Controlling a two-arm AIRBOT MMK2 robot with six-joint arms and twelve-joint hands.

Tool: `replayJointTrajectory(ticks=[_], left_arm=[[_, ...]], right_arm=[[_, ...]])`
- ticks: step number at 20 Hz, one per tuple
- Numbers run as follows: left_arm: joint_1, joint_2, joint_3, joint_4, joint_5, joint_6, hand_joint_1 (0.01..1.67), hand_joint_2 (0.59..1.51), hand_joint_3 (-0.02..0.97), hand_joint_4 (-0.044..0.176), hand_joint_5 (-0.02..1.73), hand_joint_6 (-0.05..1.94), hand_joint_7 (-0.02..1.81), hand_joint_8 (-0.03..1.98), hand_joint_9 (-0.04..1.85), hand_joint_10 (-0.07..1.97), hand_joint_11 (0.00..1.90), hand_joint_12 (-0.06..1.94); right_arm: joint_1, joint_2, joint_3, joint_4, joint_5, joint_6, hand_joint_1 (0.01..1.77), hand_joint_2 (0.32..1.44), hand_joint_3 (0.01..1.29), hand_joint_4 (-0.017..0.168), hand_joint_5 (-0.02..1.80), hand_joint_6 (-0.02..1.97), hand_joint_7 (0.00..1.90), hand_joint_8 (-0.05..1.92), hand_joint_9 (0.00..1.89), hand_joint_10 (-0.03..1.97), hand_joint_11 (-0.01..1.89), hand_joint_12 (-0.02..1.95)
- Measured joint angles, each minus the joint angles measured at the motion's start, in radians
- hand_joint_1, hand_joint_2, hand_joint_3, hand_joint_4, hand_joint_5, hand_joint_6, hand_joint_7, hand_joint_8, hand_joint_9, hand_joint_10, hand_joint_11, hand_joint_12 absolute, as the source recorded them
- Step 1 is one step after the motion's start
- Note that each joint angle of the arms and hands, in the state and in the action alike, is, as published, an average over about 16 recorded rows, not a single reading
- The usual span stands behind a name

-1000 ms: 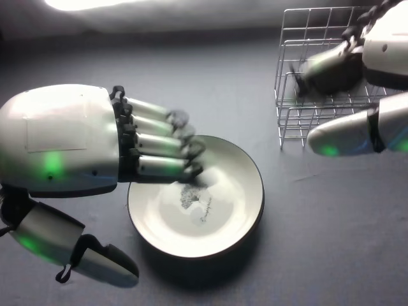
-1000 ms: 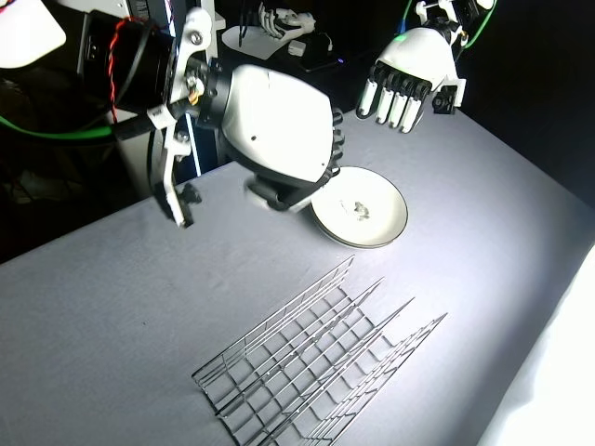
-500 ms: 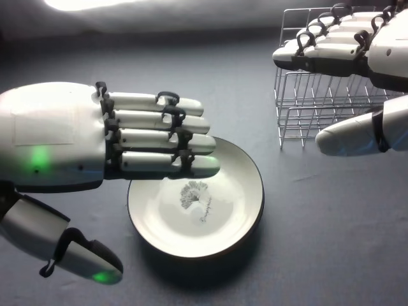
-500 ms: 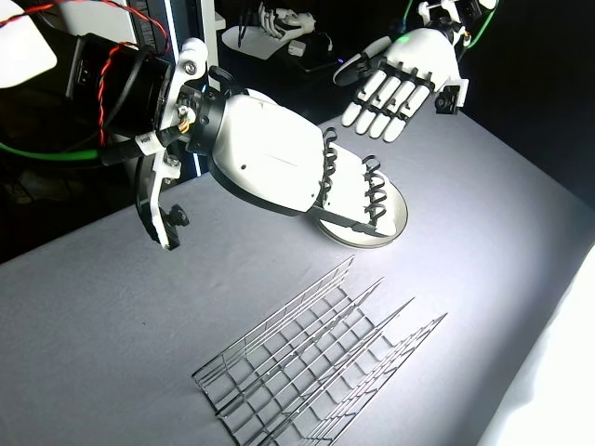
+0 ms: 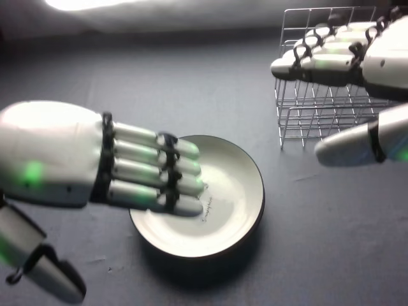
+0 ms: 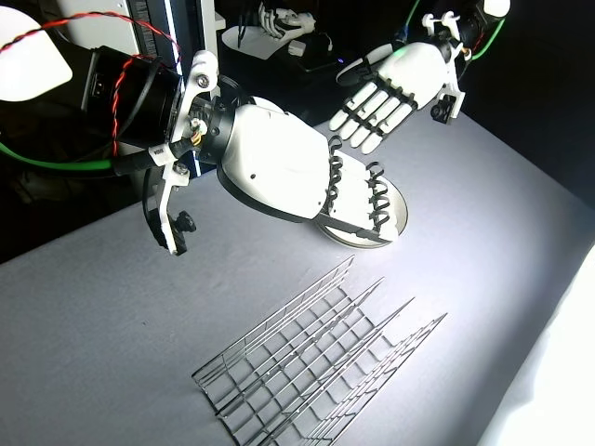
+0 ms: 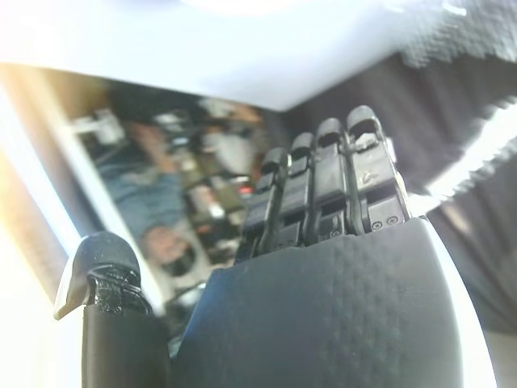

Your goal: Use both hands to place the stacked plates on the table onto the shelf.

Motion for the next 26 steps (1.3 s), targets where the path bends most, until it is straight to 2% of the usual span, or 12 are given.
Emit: replayJointTrajectory(ticks=[4,12,21,26], left_arm=[[-0.015,-0.040,0.049,0.117,-0.014,-0.041,0.02,1.082,-0.011,0.004,0.02,0.01,0.02,-0.01,0.02,0.01,0.02,0.02],[-0.019,-0.118,0.132,0.260,0.013,-0.053,0.02,1.077,-0.010,0.004,0.08,0.02,0.06,-0.01,0.04,0.01,0.03,0.03],[-0.002,-0.191,0.228,0.322,0.052,-0.070,0.02,1.076,-0.011,0.001,0.13,0.02,0.08,0.01,0.04,0.01,0.03,0.04],[0.010,-0.214,0.273,0.336,0.059,-0.083,0.02,1.077,-0.011,0.000,0.11,0.01,0.06,0.01,0.02,0.01,0.02,0.03]], right_arm=[[-0.011,-0.002,0.000,-0.002,0.012,-0.001,0.14,1.10,0.01,-0.005,0.02,0.02,0.02,0.01,0.02,0.01,0.04,0.04],[-0.024,-0.002,0.002,-0.009,0.035,-0.004,0.21,1.08,0.01,-0.006,0.08,0.02,0.09,0.01,0.09,0.01,0.04,0.30],[-0.049,-0.009,0.039,-0.081,0.094,-0.010,0.27,1.07,0.01,-0.003,0.22,0.02,0.24,0.01,0.24,0.01,0.01,0.72],[-0.062,-0.018,0.067,-0.139,0.147,-0.014,0.30,1.07,0.01,0.001,0.25,0.02,0.27,0.01,0.28,0.01,0.01,0.78]])
